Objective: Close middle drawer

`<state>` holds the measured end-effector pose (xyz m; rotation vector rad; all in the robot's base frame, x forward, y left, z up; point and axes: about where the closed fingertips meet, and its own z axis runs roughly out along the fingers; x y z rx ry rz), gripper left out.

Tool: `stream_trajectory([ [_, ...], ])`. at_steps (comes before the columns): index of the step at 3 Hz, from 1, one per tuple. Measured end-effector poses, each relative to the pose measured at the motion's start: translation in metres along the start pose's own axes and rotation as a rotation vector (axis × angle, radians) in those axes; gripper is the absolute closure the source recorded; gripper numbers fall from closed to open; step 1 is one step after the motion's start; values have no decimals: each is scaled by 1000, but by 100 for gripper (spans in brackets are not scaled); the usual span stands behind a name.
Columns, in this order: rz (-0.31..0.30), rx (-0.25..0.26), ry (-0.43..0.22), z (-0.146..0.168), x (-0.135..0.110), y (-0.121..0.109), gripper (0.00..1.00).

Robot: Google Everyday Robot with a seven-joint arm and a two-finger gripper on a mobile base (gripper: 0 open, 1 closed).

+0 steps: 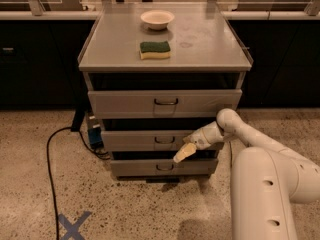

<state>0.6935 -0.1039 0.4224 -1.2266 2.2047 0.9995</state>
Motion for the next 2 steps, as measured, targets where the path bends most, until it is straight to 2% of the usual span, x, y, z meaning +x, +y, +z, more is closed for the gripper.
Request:
stream_trajectory([
  [1,-11,32,8,0,-9,-10,0],
  [2,-11,32,8,0,-7,-9,0],
])
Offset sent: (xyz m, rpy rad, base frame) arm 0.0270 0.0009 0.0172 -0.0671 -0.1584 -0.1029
